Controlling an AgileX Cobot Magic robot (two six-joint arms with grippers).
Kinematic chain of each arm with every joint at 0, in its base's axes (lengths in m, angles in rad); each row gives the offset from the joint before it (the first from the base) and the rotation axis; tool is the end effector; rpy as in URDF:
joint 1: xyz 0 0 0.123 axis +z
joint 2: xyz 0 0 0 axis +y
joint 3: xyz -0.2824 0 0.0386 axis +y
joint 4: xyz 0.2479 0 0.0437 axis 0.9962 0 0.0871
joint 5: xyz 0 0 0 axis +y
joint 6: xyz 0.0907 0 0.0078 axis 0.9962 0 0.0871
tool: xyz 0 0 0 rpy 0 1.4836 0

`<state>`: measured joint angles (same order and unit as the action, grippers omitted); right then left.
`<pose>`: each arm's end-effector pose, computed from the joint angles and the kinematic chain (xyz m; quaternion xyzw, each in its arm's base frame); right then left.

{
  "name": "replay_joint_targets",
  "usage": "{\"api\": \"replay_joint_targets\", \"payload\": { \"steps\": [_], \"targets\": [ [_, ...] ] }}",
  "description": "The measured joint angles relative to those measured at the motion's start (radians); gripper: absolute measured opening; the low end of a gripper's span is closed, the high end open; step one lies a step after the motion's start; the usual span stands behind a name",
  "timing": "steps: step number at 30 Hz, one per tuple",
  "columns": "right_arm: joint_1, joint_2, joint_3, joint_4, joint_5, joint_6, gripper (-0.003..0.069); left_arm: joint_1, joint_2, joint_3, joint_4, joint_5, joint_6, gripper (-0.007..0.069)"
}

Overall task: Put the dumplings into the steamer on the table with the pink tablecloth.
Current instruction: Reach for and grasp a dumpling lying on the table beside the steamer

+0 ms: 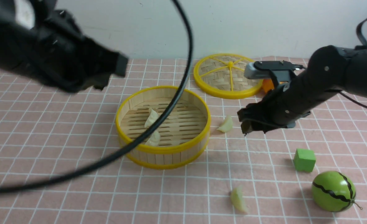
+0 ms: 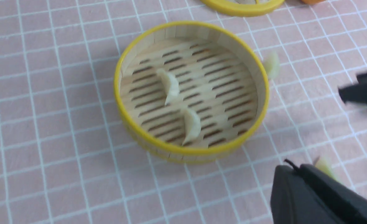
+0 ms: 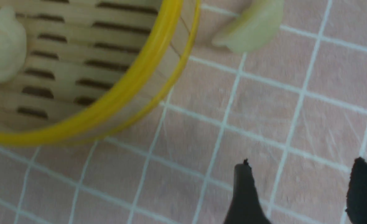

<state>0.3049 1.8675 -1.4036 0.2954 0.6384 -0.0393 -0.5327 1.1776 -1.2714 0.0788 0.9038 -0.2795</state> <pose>0.3859 0.1380 0.2347 -0.0746 0.9525 0.1516 0.2535 0.2082 -0.1162 0.4053 0.1244 0.9023 -0.1273 0.3928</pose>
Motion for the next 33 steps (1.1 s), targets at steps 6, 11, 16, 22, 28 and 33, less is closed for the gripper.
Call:
{"api": "replay_joint_targets", "payload": {
  "steps": [6,11,16,22,28,33],
  "targets": [
    [0.000,0.193,-0.200,-0.005,-0.081,0.080,0.0437,0.000,-0.341,0.453,0.004,0.025,-0.012,-0.0014],
    [0.002,0.296,-0.254,-0.003,-0.105,0.105,0.0421,0.000,-0.549,0.663,0.019,0.039,-0.090,-0.0014],
    [0.007,0.340,-0.260,0.000,-0.147,0.093,0.0298,0.000,-0.687,0.748,0.083,0.028,-0.107,-0.0014],
    [0.009,0.335,-0.269,-0.001,-0.158,-0.005,0.0035,0.000,-0.785,0.787,0.183,0.024,-0.108,-0.0014],
    [0.009,0.305,-0.267,-0.011,-0.094,-0.041,-0.0005,0.000,-0.787,0.825,0.231,-0.051,-0.109,-0.0014],
    [0.009,0.295,-0.266,-0.010,-0.089,-0.043,0.0113,0.000,-0.787,0.840,0.217,-0.096,-0.109,-0.0014]
  ]
}}
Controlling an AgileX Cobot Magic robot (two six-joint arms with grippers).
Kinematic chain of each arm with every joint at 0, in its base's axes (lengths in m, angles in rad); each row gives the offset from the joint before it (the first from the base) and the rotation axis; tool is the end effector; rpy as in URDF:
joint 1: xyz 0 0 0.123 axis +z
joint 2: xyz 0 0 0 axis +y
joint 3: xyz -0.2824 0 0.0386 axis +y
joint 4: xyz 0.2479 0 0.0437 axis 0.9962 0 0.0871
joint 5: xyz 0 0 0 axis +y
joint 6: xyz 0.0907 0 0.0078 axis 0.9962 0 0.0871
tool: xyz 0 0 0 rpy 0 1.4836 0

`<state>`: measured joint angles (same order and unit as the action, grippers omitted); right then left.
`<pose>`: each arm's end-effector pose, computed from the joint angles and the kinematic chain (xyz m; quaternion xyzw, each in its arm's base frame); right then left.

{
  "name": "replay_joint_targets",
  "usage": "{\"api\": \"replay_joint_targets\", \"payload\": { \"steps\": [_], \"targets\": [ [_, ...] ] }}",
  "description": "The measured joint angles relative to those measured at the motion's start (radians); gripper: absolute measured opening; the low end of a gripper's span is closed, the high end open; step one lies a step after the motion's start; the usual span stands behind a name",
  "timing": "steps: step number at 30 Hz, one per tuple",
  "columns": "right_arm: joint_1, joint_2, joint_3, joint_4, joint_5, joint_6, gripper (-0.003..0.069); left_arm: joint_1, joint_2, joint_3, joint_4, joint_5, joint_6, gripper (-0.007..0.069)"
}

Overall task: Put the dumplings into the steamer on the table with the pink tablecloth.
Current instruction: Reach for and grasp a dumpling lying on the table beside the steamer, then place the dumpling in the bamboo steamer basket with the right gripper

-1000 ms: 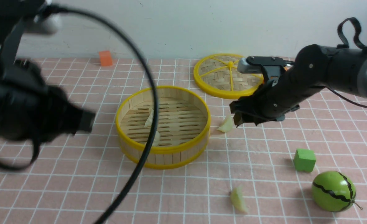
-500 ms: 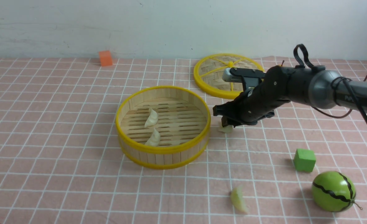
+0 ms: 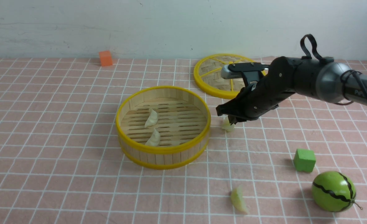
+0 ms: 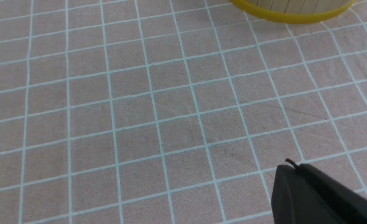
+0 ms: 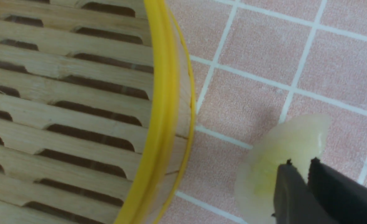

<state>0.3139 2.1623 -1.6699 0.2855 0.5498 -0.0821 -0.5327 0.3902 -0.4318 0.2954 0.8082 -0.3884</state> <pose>0.4542 0.1616 0.1846 -0.0943 0.9432 0.1416 0.2855 0.0698 -0.0189 0.2656 0.1101 0.8869 -0.0642 0.4441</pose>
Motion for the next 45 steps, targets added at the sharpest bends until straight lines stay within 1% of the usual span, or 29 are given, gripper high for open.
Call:
{"api": "replay_joint_targets", "payload": {
  "steps": [3,4,5,7,8,10,11,12,13,17,21,25,28,31,34,36,37,38,40,42,44,45],
  "targets": [
    [0.000,0.017,0.000,0.000,-0.032,0.000,0.0249,0.000,0.000,0.007,-0.006,-0.016,0.000,-0.0014],
    [0.000,0.027,0.000,0.000,-0.045,0.000,0.0274,0.000,0.000,0.007,-0.006,-0.018,0.000,-0.0014],
    [0.000,0.040,0.000,0.003,-0.063,0.000,0.0318,0.000,0.000,0.007,-0.006,-0.021,0.000,-0.0014],
    [0.000,0.062,0.000,0.021,-0.085,0.003,0.0339,0.000,0.000,0.007,-0.006,-0.022,0.000,-0.0014],
    [0.002,0.065,-0.001,0.024,-0.086,0.004,0.0338,0.000,0.000,0.007,-0.006,-0.022,0.000,-0.0014],
    [0.007,0.074,-0.002,0.027,-0.089,0.004,0.0300,0.000,0.000,0.007,-0.006,-0.023,0.000,-0.0014],
    [0.008,0.075,-0.002,0.026,-0.089,-0.005,0.0248,0.000,0.000,0.007,-0.007,-0.023,0.000,-0.0014],
    [0.008,0.073,-0.003,0.027,-0.088,-0.008,0.0225,0.000,0.000,0.007,-0.007,-0.023,0.000,-0.0014],
    [0.008,0.070,-0.003,0.026,-0.085,-0.012,0.0221,0.000,0.000,0.007,-0.007,-0.023,0.000,-0.0014],
    [0.008,0.033,-0.001,-0.019,-0.025,-0.045,0.0223,0.000,0.000,0.007,-0.007,-0.024,0.000,-0.0014],
    [0.012,-0.042,-0.022,-0.026,0.020,-0.063,0.0223,0.000,0.000,0.007,-0.007,-0.024,0.000,-0.0014],
    [0.060,-0.119,-0.113,0.040,0.021,-0.128,0.0223,0.000,0.000,0.009,-0.007,-0.024,0.000,-0.0014],
    [0.119,-0.097,-0.147,0.104,-0.007,-0.207,0.0223,0.000,0.000,0.010,-0.007,-0.024,0.000,-0.0014],
    [0.170,-0.011,-0.150,0.148,-0.078,-0.281,0.0222,0.000,0.000,0.010,-0.010,-0.024,0.000,-0.0014],
    [0.186,0.088,-0.148,0.151,-0.164,-0.323,0.0222,0.000,0.000,0.010,-0.013,-0.024,0.000,-0.0014],
    [0.187,0.116,-0.145,0.151,-0.196,-0.329,0.0230,0.000,0.000,0.010,-0.013,-0.024,0.000,-0.0014],
    [0.187,0.122,-0.144,0.152,-0.205,-0.329,0.0255,0.000,0.000,0.010,-0.013,-0.024,0.000,-0.0014],
    [0.187,0.123,-0.144,0.152,-0.207,-0.329,0.0255,0.000,0.000,0.010,-0.013,-0.024,0.000,-0.0014],
    [0.187,0.119,-0.144,0.155,-0.216,-0.329,0.0367,0.000,0.000,0.010,-0.013,-0.024,0.000,-0.0014],
    [0.185,0.103,-0.145,0.155,-0.182,-0.329,0.0479,0.000,0.000,0.010,-0.015,-0.024,0.000,-0.0014],
    [0.177,0.066,-0.154,0.139,-0.073,-0.330,0.0565,0.000,0.000,0.010,-0.020,-0.024,0.000,-0.0014],
    [0.176,0.055,-0.156,0.131,-0.043,-0.330,0.0580,0.000,0.000,0.010,-0.022,-0.024,0.000,-0.0014]
  ]
}}
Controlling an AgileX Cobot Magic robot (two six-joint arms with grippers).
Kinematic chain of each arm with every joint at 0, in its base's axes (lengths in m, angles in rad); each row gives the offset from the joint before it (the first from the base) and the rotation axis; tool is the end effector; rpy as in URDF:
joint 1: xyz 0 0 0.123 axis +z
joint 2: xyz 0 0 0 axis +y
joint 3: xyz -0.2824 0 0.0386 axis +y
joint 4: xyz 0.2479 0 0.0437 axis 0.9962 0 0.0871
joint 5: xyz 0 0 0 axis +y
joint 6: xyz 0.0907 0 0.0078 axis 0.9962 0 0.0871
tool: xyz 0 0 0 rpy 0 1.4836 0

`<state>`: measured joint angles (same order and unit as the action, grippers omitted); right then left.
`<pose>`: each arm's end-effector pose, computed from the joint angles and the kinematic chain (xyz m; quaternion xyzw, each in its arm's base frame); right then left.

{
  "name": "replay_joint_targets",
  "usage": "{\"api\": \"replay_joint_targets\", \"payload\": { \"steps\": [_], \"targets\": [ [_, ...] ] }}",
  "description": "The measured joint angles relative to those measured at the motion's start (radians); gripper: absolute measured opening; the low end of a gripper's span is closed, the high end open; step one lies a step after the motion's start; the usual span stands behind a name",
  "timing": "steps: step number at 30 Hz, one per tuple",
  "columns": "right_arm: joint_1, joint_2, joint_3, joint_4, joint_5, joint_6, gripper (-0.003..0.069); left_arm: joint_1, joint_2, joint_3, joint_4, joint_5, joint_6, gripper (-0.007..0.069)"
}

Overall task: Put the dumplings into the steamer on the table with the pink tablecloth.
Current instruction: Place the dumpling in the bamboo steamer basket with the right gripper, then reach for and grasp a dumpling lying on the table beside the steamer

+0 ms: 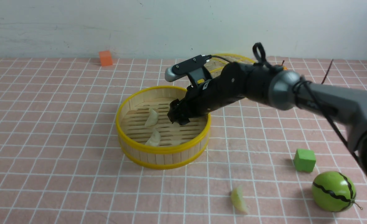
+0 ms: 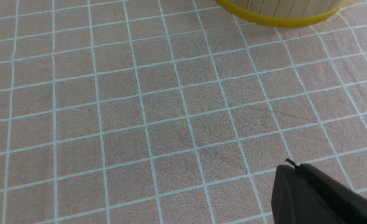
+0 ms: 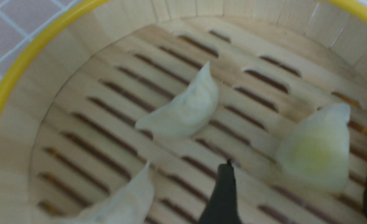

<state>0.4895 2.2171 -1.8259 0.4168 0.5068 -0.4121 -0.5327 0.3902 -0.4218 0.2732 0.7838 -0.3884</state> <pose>0.4421 0.2558 0.2086 -0.2782 0.8748 0.1743 0.3564 0.0701 -0.0212 0.2637 0.1088 0.8853 -0.0774 0.4455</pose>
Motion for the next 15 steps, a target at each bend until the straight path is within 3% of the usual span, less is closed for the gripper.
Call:
{"api": "replay_joint_targets", "payload": {
  "steps": [2,7,11,15],
  "targets": [
    [-0.018,-0.102,-0.024,-0.060,0.216,0.028,0.0638,0.000,0.000,0.000,-0.003,0.000,0.000,-0.0014],
    [-0.035,-0.290,-0.007,-0.197,0.525,0.224,0.0595,0.000,0.000,0.000,-0.007,0.000,-0.001,-0.0013],
    [-0.036,-0.314,0.148,-0.244,0.608,0.327,0.0537,0.000,0.000,0.000,-0.014,0.000,-0.001,-0.0013],
    [0.004,-0.287,0.396,-0.240,0.505,0.329,0.0503,0.000,0.000,0.000,-0.016,0.000,-0.001,-0.0013]
  ]
}}
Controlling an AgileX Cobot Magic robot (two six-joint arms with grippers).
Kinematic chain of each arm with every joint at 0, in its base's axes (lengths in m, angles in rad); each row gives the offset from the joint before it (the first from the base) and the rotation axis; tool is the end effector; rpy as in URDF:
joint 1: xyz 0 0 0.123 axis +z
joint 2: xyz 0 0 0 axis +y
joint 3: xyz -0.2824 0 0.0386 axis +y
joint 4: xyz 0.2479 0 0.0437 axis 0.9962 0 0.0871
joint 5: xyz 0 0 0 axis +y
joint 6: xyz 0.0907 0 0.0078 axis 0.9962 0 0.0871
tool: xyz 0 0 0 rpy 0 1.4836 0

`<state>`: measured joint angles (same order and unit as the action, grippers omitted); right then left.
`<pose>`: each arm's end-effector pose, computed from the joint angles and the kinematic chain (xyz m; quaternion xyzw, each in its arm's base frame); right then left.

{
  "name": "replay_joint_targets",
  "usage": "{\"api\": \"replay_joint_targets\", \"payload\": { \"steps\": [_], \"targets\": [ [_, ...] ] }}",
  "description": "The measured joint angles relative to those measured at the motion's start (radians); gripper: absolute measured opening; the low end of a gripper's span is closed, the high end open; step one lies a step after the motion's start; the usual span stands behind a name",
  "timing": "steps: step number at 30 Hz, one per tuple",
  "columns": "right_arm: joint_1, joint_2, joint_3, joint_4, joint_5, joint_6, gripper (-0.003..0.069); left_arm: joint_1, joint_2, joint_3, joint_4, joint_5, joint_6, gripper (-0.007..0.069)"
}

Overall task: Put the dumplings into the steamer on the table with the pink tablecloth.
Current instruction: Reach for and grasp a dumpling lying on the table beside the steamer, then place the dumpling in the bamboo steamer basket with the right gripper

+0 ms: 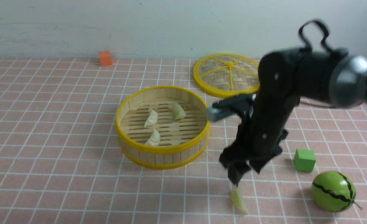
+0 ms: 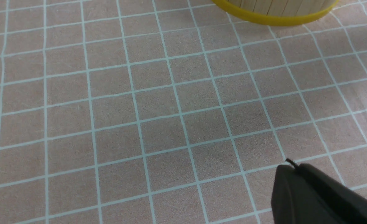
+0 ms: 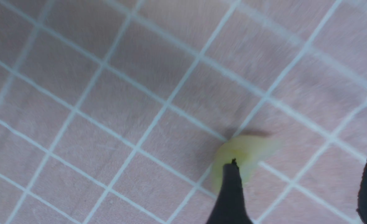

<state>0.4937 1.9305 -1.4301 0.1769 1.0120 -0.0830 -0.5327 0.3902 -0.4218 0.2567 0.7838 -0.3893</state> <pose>0.3348 0.1956 0.2042 -0.2430 0.9642 0.0912 0.0550 0.0696 -0.0221 0.2634 0.1058 0.8865 -0.0848 0.4425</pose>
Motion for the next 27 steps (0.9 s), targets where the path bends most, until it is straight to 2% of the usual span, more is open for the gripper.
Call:
{"api": "replay_joint_targets", "payload": {
  "steps": [3,6,11,16,20,27],
  "targets": [
    [0.033,0.001,0.110,0.029,-0.131,0.000,0.0491,0.000,0.000,0.000,-0.001,0.000,0.000,-0.0013],
    [0.037,0.015,0.139,0.029,-0.200,0.000,0.0443,0.000,0.000,0.000,-0.001,0.000,0.000,-0.0011],
    [0.037,0.024,0.138,0.021,-0.168,-0.004,0.0201,0.000,0.000,0.000,-0.001,0.000,0.000,-0.0006],
    [0.037,0.000,0.058,0.012,-0.044,-0.040,0.0210,0.000,0.000,0.000,-0.001,0.000,0.000,-0.0001],
    [0.037,-0.027,-0.115,0.021,0.003,-0.053,0.0210,0.000,0.000,0.000,-0.001,-0.012,0.000,0.0001],
    [0.037,0.063,-0.373,0.107,-0.176,-0.117,0.0210,0.000,0.000,0.000,-0.001,-0.020,0.000,0.0004]
  ]
}}
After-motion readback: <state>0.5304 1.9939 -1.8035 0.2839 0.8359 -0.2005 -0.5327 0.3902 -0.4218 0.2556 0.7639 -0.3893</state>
